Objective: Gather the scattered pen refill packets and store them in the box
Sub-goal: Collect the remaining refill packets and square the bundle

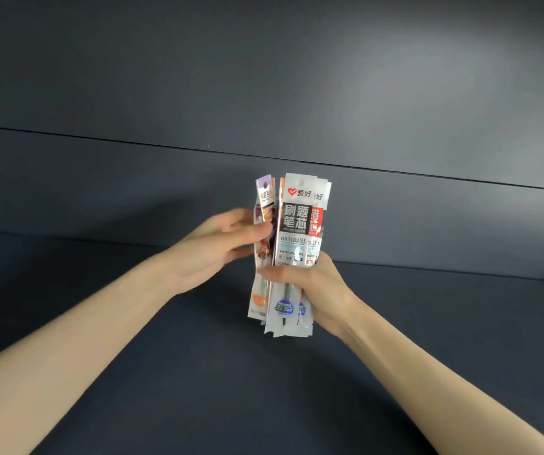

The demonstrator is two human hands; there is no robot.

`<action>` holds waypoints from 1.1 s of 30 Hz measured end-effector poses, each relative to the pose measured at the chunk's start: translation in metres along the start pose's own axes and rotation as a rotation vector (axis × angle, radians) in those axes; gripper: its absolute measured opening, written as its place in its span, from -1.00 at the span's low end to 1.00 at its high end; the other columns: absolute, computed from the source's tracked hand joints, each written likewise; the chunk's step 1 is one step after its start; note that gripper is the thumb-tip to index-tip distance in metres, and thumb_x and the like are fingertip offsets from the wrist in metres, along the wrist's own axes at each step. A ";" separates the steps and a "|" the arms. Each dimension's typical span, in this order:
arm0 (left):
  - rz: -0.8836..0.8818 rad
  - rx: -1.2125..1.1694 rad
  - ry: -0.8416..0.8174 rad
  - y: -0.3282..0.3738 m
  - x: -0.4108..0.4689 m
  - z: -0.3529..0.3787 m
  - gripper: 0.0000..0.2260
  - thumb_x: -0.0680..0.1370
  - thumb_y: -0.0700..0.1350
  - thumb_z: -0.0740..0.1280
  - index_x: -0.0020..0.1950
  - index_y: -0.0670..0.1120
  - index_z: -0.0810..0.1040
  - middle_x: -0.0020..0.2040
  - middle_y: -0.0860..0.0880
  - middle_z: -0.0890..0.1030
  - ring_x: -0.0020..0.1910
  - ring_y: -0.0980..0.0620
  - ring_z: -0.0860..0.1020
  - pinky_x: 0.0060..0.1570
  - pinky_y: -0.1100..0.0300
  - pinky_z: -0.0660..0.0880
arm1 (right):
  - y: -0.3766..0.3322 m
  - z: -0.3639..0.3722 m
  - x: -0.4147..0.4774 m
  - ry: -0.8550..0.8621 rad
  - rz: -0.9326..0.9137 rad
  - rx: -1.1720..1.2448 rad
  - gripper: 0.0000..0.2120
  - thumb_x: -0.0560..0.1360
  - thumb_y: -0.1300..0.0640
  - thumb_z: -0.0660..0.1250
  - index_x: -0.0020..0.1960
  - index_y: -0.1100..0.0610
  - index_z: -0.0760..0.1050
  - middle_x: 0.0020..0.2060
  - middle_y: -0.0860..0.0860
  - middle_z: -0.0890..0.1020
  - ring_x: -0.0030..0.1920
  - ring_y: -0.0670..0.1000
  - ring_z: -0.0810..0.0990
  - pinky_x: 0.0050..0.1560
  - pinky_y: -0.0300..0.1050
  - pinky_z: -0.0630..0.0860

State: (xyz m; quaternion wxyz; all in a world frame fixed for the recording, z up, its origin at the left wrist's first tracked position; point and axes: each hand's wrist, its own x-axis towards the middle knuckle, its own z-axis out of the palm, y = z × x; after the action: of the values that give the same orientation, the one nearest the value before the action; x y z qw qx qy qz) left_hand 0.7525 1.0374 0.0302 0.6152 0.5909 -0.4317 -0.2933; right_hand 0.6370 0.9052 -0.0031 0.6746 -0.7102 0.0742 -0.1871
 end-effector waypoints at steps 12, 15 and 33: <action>0.073 -0.057 0.126 -0.014 0.003 0.035 -0.52 0.30 -0.13 0.54 0.18 -0.01 0.52 0.03 0.01 0.68 0.05 0.05 0.64 0.11 0.03 0.54 | 0.009 0.010 -0.009 -0.091 0.008 -0.254 -0.67 0.28 0.30 0.47 0.03 0.23 0.53 -0.19 0.06 0.69 -0.11 0.02 0.68 -0.01 -0.04 0.61; 0.050 -0.026 0.063 -0.017 0.007 0.035 -0.60 0.36 -0.12 0.51 0.16 0.04 0.53 0.06 -0.02 0.68 0.08 0.03 0.64 0.15 0.01 0.53 | 0.008 0.010 -0.008 -0.073 0.036 -0.282 -0.76 0.28 0.27 0.48 -0.06 0.19 0.59 -0.16 0.10 0.69 -0.10 0.08 0.69 0.05 0.06 0.62; 0.190 -0.053 -0.105 0.039 -0.005 0.208 -0.82 0.48 -0.15 0.39 0.07 -0.02 0.56 -0.19 0.11 0.68 -0.14 0.13 0.66 -0.13 0.22 0.59 | -0.035 -0.090 -0.159 0.149 -0.007 -0.058 -0.72 0.29 0.21 0.46 0.00 0.18 0.57 -0.20 0.06 0.68 -0.15 0.09 0.68 -0.07 0.04 0.60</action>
State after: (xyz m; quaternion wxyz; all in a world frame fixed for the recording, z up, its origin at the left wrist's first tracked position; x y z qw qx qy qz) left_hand 0.5620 0.9489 0.0530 0.6321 0.5148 -0.5093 -0.2755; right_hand 0.4524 0.8810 0.0073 0.6457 -0.7139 0.1270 -0.2394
